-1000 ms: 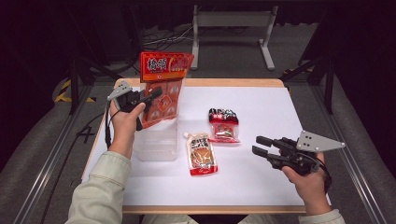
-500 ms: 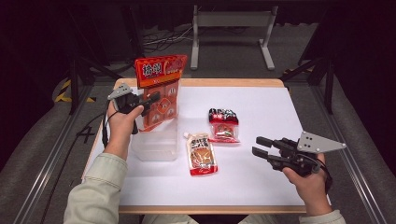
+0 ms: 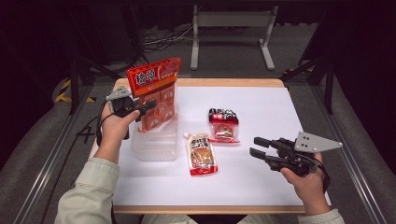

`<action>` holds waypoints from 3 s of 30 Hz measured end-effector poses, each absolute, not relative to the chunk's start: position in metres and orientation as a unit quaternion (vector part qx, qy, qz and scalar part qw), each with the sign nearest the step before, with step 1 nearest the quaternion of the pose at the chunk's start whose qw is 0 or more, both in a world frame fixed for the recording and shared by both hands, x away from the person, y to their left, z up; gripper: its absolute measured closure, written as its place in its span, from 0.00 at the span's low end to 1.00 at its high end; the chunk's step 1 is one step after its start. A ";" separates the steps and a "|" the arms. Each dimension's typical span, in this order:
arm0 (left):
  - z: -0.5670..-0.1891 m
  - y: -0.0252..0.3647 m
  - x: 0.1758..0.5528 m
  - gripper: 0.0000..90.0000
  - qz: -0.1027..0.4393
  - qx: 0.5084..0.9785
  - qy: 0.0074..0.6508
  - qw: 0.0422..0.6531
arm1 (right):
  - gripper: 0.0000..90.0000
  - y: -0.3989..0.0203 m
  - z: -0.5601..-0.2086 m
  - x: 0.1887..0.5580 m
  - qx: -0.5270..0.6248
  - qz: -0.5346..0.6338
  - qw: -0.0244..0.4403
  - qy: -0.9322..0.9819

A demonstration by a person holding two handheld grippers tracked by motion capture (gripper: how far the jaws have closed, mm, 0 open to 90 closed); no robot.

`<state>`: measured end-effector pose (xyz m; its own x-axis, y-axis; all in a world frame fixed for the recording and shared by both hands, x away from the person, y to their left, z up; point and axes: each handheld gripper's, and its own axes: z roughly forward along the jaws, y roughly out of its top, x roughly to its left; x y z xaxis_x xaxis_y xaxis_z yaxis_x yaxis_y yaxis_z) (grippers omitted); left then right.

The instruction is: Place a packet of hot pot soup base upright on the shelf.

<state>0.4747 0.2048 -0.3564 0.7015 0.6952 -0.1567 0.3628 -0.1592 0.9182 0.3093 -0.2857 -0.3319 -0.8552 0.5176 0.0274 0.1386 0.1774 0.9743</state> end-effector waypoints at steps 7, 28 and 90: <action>-0.361 0.204 0.471 0.77 0.134 0.771 0.361 0.506 | 0.65 -0.283 -0.332 0.309 0.212 0.604 0.154 0.753; -0.376 0.221 0.463 0.61 0.118 0.752 0.391 0.518 | 0.64 -0.280 -0.334 0.312 0.213 0.600 0.147 0.757; -0.346 0.201 0.346 0.08 0.122 0.773 0.283 0.554 | 0.36 -0.262 -0.361 0.447 0.352 0.477 0.125 0.795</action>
<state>0.3456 0.2015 -0.3464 0.8100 0.5730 -0.1247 0.3020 -0.2254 0.9263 0.4467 -0.2623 -0.3608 -0.7207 0.6795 0.1372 0.4409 0.2966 0.8471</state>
